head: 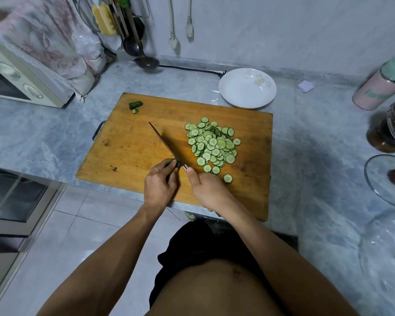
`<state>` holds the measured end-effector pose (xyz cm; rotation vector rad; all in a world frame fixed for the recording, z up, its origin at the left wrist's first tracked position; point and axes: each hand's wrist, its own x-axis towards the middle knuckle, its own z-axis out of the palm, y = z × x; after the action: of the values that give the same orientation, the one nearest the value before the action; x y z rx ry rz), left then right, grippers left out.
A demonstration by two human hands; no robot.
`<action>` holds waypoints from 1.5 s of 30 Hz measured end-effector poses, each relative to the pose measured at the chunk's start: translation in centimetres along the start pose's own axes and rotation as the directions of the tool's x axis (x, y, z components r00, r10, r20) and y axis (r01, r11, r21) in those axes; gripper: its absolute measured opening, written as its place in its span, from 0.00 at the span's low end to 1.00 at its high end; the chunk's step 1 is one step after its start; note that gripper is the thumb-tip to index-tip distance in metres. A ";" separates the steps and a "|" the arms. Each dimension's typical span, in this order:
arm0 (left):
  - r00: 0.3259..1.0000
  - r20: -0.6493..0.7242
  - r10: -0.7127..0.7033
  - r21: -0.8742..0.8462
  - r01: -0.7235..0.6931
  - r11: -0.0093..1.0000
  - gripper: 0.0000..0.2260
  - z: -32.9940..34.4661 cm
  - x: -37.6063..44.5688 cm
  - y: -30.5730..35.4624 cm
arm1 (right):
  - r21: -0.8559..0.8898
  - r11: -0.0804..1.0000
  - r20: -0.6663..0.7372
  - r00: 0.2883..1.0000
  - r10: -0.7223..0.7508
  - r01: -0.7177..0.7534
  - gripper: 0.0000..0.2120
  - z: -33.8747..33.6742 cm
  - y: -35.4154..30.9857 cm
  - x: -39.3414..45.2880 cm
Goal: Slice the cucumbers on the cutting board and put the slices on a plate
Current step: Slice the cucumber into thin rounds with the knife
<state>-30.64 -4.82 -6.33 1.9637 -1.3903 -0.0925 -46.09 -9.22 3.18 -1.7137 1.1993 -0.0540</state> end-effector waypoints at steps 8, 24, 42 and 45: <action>0.999 -0.023 -0.041 -0.102 0.038 0.994 0.11 0.1 -0.2 0.0 | 0.073 0.994 0.043 0.996 0.079 -0.082 0.31 -1.1 1.2 -0.3; 0.999 -0.007 -0.042 -0.070 0.042 0.997 0.11 0.4 -0.1 -0.3 | -0.082 0.992 0.050 0.994 -0.096 0.100 0.31 -2.0 0.3 -2.6; 1.000 -0.007 -0.012 -0.044 0.011 0.999 0.10 0.0 0.1 0.0 | -0.071 0.997 0.004 0.999 -0.042 0.042 0.30 0.5 0.3 0.4; 0.999 0.044 -0.030 -0.031 0.031 0.999 0.11 -0.4 0.4 -0.1 | -0.023 1.000 0.008 1.000 -0.013 0.013 0.30 -0.2 0.5 0.3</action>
<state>-30.24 -4.92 -5.99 1.9674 -1.3782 -0.1716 -46.35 -9.61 2.79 -1.7402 1.1874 -0.0410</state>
